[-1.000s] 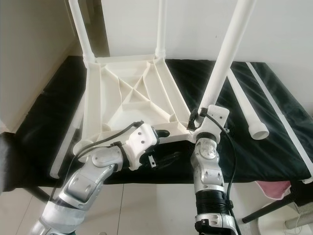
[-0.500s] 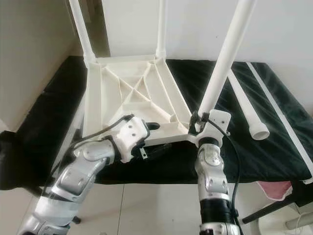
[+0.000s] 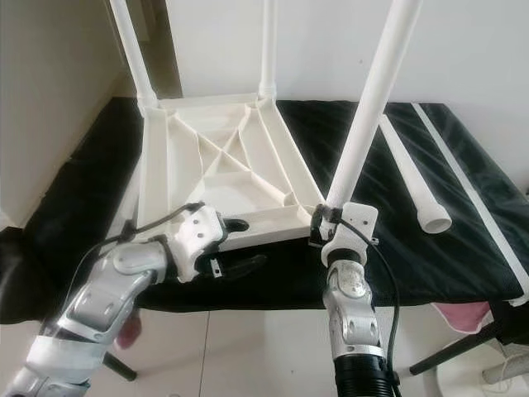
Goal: Building children table
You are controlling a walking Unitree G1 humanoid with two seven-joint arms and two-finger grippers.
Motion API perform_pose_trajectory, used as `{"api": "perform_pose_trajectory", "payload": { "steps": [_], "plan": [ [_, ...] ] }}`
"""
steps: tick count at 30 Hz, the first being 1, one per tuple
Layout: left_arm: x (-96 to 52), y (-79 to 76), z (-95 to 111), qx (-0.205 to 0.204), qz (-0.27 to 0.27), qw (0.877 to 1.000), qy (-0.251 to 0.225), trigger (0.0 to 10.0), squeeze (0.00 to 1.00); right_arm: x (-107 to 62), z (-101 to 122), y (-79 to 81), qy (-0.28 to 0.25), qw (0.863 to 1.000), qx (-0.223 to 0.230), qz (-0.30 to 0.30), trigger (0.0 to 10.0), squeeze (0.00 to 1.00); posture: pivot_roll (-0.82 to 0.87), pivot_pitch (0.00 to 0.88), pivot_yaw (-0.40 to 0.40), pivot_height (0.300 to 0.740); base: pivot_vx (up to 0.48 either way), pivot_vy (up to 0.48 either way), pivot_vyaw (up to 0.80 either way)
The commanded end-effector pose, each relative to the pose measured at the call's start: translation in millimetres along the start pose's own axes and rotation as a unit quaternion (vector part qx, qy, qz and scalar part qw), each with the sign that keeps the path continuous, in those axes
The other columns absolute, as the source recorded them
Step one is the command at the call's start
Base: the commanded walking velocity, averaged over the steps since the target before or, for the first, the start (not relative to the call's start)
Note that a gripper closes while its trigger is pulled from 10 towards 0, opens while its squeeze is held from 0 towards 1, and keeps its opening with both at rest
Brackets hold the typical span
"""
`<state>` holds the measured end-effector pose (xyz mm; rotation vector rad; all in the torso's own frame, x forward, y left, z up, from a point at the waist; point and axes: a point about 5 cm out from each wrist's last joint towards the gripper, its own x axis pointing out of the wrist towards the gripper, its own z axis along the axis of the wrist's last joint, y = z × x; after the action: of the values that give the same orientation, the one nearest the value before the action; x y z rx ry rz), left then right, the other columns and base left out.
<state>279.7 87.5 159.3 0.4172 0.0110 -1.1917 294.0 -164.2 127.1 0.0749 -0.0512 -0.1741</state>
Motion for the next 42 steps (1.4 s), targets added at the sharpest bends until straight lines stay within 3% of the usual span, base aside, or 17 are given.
{"api": "perform_pose_trajectory", "payload": {
  "steps": [1, 4, 8, 10, 19, 30, 34, 37, 42],
  "plan": [
    [-6.3, 6.1, -5.1, 0.002, -0.010, 1.000, 0.013, 10.0, 0.00, -3.0, -3.0, 0.5, 0.009, 1.000, -0.001, 0.009, 10.0, 0.00, -0.06, 0.034, 0.019, 0.740, 0.000, 0.000, 0.00],
    [-11.3, 11.4, -8.9, 0.001, -0.007, 1.000, 0.025, 10.0, 0.00, -5.0, -4.4, 1.5, 0.011, 1.000, -0.001, 0.014, 10.0, 0.00, -0.06, 0.035, 0.024, 0.740, 0.000, 0.000, 0.00],
    [-30.5, 34.3, -27.0, 0.020, 0.023, 0.996, 0.087, 10.0, 0.00, -9.1, -7.9, 6.9, 0.019, 0.999, 0.001, 0.028, 10.0, 0.00, -0.07, 0.037, 0.037, 0.740, 0.000, 0.000, 0.00],
    [-32.9, 38.1, -28.8, 0.021, 0.030, 0.995, 0.093, 10.0, 0.00, -9.5, -8.1, 7.8, 0.020, 0.999, 0.000, 0.031, 10.0, 0.00, -0.07, 0.037, 0.037, 0.740, 0.000, 0.000, 0.00],
    [-56.7, 92.2, -27.4, 0.045, 0.164, 0.979, 0.113, 10.0, 0.00, -14.7, -11.8, 14.1, 0.029, 0.997, -0.004, 0.065, 10.0, 0.00, -0.07, 0.033, 0.045, 0.740, 0.000, 0.000, 0.00],
    [-56.3, 112.5, -25.0, 0.064, 0.219, 0.967, 0.112, 10.0, 0.00, -15.1, -11.3, 14.2, 0.028, 0.997, -0.005, 0.069, 10.0, 0.00, -0.08, 0.026, 0.048, 0.740, 0.000, 0.000, 0.00],
    [-58.2, 122.8, -26.7, 0.072, 0.254, 0.956, 0.130, 10.0, 0.00, -17.3, -11.5, 15.2, 0.028, 0.997, -0.004, 0.071, 10.0, 0.00, -0.08, 0.025, 0.052, 0.740, 0.000, 0.000, 0.00],
    [-67.4, 138.2, -27.1, 0.075, 0.308, 0.936, 0.152, 10.0, 0.00, -21.7, -12.4, 15.9, 0.028, 0.997, -0.001, 0.072, 10.0, 0.00, -0.08, 0.024, 0.056, 0.740, 0.000, 0.000, 0.00],
    [-72.8, 143.3, -28.2, 0.070, 0.327, 0.929, 0.161, 10.0, 0.00, -24.0, -12.3, 16.2, 0.027, 0.997, 0.001, 0.073, 10.0, 0.00, -0.08, 0.025, 0.059, 0.740, 0.000, 0.000, 0.00]
  ]
}}
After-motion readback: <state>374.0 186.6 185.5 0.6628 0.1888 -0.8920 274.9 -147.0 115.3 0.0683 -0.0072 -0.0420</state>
